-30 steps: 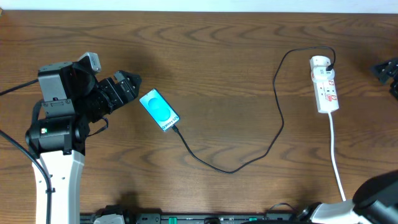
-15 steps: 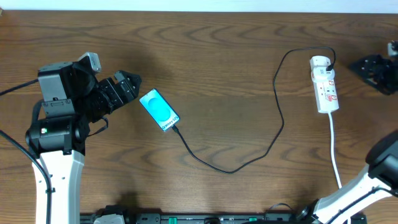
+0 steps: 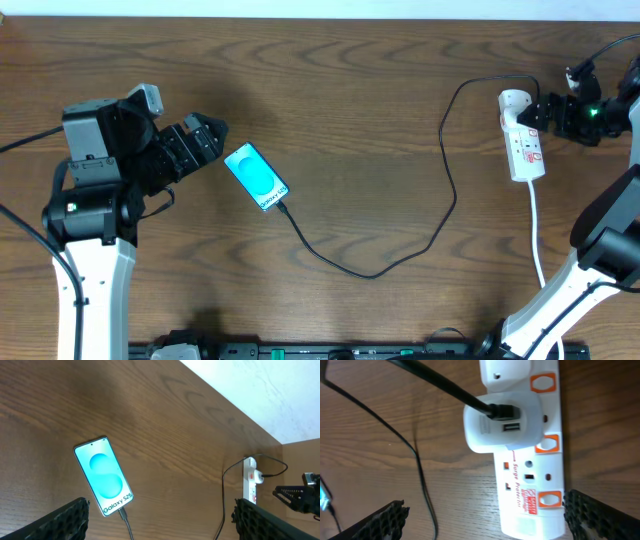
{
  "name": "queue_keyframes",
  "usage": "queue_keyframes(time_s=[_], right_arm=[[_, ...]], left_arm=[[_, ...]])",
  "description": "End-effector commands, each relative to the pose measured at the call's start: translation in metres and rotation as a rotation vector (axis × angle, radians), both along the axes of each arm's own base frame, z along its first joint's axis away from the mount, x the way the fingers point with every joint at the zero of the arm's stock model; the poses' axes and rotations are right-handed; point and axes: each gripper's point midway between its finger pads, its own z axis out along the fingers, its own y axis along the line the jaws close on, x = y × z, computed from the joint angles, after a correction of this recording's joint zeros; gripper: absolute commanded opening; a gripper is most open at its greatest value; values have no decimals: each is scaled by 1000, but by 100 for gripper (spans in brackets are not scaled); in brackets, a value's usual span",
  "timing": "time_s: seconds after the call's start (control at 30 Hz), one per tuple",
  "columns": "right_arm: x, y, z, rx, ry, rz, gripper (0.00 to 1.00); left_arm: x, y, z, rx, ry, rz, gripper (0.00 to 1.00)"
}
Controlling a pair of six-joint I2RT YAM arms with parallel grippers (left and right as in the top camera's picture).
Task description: Plug charger to phone and switch on socket
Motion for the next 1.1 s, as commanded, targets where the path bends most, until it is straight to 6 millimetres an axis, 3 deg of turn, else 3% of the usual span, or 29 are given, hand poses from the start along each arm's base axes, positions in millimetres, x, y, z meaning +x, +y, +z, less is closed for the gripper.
queue_keyframes(time_s=[0.0, 0.5, 0.77, 1.07], right_arm=[[1, -9, -1, -53, 13, -15, 99], [12, -4, 0, -17, -40, -11, 99], [14, 5, -20, 59, -17, -3, 99], [15, 5, -25, 61, -16, 5, 99]], left_arm=[[5, 4, -2, 19, 7, 2, 92], [8, 4, -11, 15, 35, 1, 92], [8, 4, -11, 15, 35, 1, 92], [8, 4, -11, 15, 36, 1, 92]])
